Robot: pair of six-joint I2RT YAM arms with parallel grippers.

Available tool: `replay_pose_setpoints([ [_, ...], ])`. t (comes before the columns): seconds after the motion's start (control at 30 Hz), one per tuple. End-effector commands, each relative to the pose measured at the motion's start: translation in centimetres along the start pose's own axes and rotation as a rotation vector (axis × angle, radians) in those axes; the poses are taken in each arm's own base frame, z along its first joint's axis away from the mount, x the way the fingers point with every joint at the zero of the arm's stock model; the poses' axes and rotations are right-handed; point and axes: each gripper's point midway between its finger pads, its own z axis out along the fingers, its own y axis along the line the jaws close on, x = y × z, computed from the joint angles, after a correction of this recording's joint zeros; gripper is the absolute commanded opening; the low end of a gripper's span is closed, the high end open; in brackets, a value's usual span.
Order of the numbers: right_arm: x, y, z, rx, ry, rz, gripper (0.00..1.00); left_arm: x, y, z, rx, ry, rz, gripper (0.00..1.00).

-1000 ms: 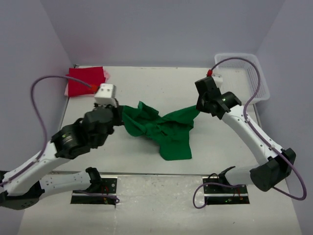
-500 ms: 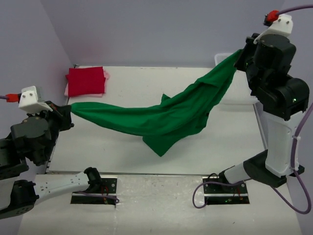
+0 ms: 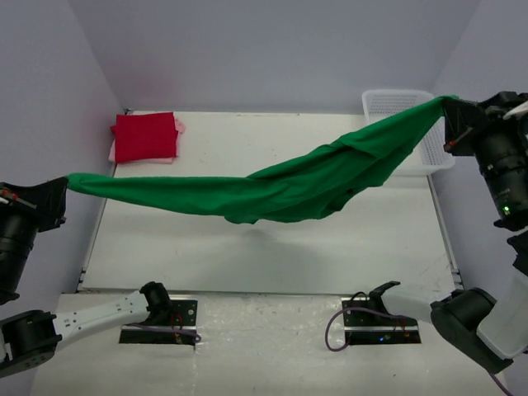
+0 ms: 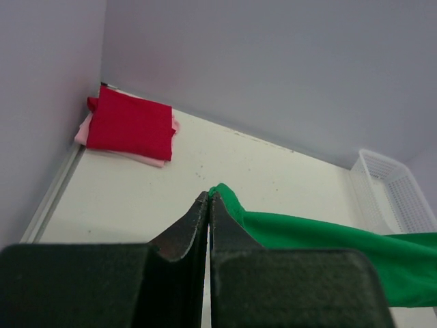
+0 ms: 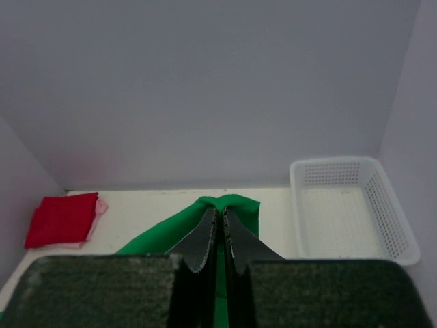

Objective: Fold and stack the t-shirts
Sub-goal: Flatten out the tshirt

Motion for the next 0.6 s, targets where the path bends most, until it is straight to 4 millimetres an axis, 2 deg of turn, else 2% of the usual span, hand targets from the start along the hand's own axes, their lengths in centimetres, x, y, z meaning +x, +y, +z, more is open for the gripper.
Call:
replay_pose_setpoints([
  [0.0,-4.3,1.2,-3.5,-0.139,-0.161,0.025,0.00,-0.8,-0.6,-0.4,0.061,-0.021,0.005,0.00],
  [0.13,-5.2,2.0,-4.7,-0.211,-0.209,0.052,0.00,1.3,-3.4,0.3,0.167,0.001,0.025,0.00],
  [0.17,-5.2,2.2,-4.4,-0.211,-0.209,0.052,0.00,2.0,-4.1,0.6,0.180,0.011,0.031,0.00],
  [0.2,-5.2,2.4,-3.7,-0.210,-0.208,0.047,0.00,3.9,-5.2,1.3,0.192,0.047,0.065,0.00],
  [0.27,-5.0,2.8,-2.4,-0.197,-0.193,0.040,0.00,6.2,-6.5,2.2,0.188,0.088,0.066,0.00],
  [0.3,-3.8,3.6,0.1,-0.191,-0.148,0.016,0.00,9.4,-7.7,3.1,0.194,0.150,0.126,0.00],
  [0.37,-2.7,4.5,2.8,-0.185,-0.110,-0.007,0.00,12.7,-9.5,4.2,0.202,0.198,0.118,0.00],
  [0.4,-1.8,5.0,4.4,-0.181,-0.082,-0.028,0.00,16.5,-9.7,4.9,0.193,0.259,0.173,0.00],
  [0.43,0.4,5.9,7.6,-0.170,-0.019,-0.055,0.00,18.5,-10.5,5.7,0.178,0.286,0.185,0.00],
  [0.47,1.5,6.3,9.3,-0.161,0.009,-0.069,0.00,20.6,-10.6,6.1,0.154,0.319,0.174,0.00],
  [0.5,2.7,6.5,11.0,-0.154,0.041,-0.076,0.00,24.0,-10.2,6.7,0.117,0.372,0.229,0.00],
  [0.53,5.5,7.4,14.3,-0.162,0.109,-0.089,0.00,25.2,-10.3,7.0,0.098,0.380,0.217,0.00],
  [0.57,6.5,7.8,16.0,-0.175,0.125,-0.085,0.00,26.5,-10.3,7.3,0.083,0.393,0.205,0.00],
])
